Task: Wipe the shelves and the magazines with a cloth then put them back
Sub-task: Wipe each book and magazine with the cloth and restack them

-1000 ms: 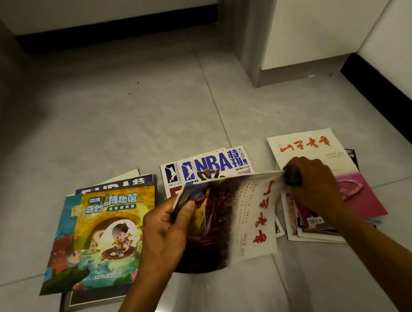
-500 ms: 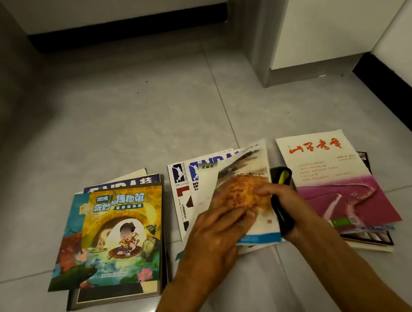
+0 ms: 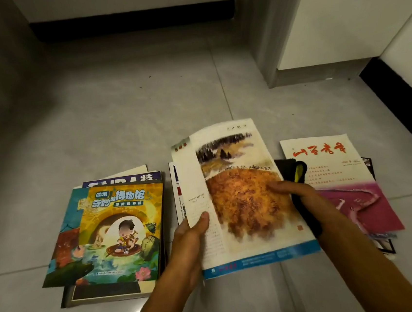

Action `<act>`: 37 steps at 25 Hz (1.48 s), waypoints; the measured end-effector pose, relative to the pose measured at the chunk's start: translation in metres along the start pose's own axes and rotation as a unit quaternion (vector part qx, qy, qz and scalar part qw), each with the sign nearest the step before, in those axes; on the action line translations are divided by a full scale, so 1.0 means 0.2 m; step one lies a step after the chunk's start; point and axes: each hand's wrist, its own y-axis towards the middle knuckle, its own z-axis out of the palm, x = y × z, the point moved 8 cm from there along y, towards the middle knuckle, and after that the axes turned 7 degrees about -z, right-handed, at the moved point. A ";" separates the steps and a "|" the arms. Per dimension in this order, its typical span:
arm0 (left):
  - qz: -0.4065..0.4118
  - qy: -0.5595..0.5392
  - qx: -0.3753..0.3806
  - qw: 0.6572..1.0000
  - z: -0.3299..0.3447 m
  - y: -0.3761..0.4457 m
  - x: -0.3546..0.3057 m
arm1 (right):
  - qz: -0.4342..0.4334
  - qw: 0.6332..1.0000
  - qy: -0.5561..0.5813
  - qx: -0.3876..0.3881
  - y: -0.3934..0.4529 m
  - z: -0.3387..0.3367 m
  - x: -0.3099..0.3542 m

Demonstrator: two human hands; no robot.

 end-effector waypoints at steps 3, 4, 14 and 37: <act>0.034 0.183 -0.101 0.977 -0.11 0.10 0.01 | -0.199 0.923 -0.252 -0.212 0.04 -0.20 0.15; 0.041 0.228 -0.110 0.967 -0.12 0.11 0.02 | -0.255 0.886 -0.320 -0.219 0.04 -0.18 0.17; 0.143 0.473 -0.217 0.842 -0.26 0.19 -0.07 | -0.347 0.564 -0.744 0.088 0.07 0.25 -0.69; 0.075 0.309 -0.116 0.941 -0.27 0.30 0.02 | -0.334 0.601 -0.725 0.038 0.71 0.36 -0.27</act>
